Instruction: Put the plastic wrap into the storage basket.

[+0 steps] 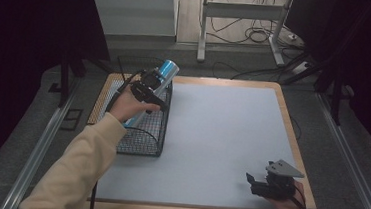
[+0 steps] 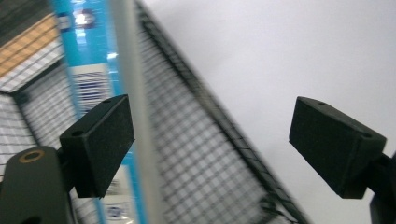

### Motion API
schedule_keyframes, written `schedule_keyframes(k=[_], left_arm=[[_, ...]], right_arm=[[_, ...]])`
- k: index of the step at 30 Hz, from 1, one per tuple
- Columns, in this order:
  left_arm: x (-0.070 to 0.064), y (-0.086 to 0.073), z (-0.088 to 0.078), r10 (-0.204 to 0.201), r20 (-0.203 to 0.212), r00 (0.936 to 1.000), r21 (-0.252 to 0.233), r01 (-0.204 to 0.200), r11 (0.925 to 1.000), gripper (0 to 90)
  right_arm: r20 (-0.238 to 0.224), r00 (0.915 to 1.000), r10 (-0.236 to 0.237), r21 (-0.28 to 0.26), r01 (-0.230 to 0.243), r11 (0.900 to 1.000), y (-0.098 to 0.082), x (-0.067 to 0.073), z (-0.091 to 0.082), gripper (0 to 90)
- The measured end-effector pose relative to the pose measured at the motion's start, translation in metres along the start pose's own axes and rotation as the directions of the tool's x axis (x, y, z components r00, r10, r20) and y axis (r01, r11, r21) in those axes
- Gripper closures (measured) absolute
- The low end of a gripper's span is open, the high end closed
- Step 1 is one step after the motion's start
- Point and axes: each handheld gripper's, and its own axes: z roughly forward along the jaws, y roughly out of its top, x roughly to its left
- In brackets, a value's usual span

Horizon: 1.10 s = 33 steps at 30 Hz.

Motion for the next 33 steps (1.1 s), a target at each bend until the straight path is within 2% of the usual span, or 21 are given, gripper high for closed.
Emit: schedule_keyframes(k=[1, 3, 5, 8, 10, 13, 16, 19, 22, 24, 26, 29, 33], left_arm=[[-0.006, -0.003, -0.003, -0.006, 0.046, 0.9989, -0.021, 0.007, 0.9998, 14.0], [-0.011, -0.006, -0.006, -0.010, 0.091, 0.9958, -0.044, 0.014, 0.9989, 14.3], [-0.020, -0.011, -0.007, 0.000, 0.090, 0.9959, -0.068, 0.006, 0.9977, 14.8], [-0.035, -0.019, -0.008, 0.015, 0.128, 0.9916, -0.102, -0.001, 0.9948, 15.3], [-0.048, -0.024, -0.008, 0.038, 0.133, 0.9904, -0.116, -0.023, 0.9930, 15.3], [-0.068, -0.033, -0.008, 0.093, 0.130, 0.9871, -0.125, -0.077, 0.9892, 15.6], [-0.089, -0.043, -0.005, 0.137, 0.150, 0.9791, -0.138, -0.116, 0.9835, 15.6], [-0.108, -0.054, 0.002, 0.174, 0.188, 0.9666, -0.150, -0.147, 0.9777, 15.6], [-0.124, -0.065, 0.013, 0.207, 0.206, 0.9565, -0.148, -0.178, 0.9728, 15.6], [-0.131, -0.070, 0.020, 0.226, 0.202, 0.9529, -0.138, -0.201, 0.9699, 15.6], [-0.136, -0.074, 0.027, 0.227, 0.196, 0.9538, -0.132, -0.204, 0.9700, 15.6], [-0.137, -0.078, 0.034, 0.227, 0.212, 0.9506, -0.127, -0.203, 0.9709, 15.6], [-0.137, -0.081, 0.039, 0.221, 0.217, 0.9509, -0.123, -0.198, 0.9725, 15.7]], right_arm=[[-0.003, 1.0000, -0.002, 0.000, 0.002, 1.000, 0.000, 0.000, 0.000, 11.9], [-0.005, 1.0000, -0.002, 0.000, 0.002, 1.000, -0.001, -0.001, -0.001, 11.9], [-0.003, 1.0000, 0.002, -0.005, -0.002, 1.000, -0.001, -0.001, -0.002, 11.9], [0.006, 1.0000, -0.006, -0.012, 0.007, 1.000, 0.000, 0.000, -0.004, 11.9], [0.009, 0.9999, -0.008, -0.016, 0.008, 1.000, 0.001, 0.001, -0.006, 11.9], [0.015, 0.9998, -0.009, -0.021, 0.009, 1.000, 0.001, 0.003, -0.008, 11.9], [0.018, 0.9997, -0.016, -0.021, 0.016, 1.000, 0.000, 0.004, -0.008, 11.9], [0.019, 0.9996, -0.019, -0.020, 0.019, 1.000, -0.001, 0.004, -0.009, 11.9], [0.022, 0.9996, -0.017, -0.021, 0.018, 1.000, -0.002, 0.002, -0.010, 11.9], [0.025, 0.9996, -0.015, -0.020, 0.015, 1.000, -0.002, 0.001, -0.010, 11.9], [0.025, 0.9996, -0.016, -0.018, 0.017, 1.000, -0.002, 0.001, -0.009, 11.9], [0.024, 0.9995, -0.021, -0.014, 0.021, 1.000, -0.002, 0.002, -0.008, 11.9], [0.026, 0.9994, -0.023, -0.014, 0.024, 1.000, -0.002, 0.003, -0.008, 11.9]])
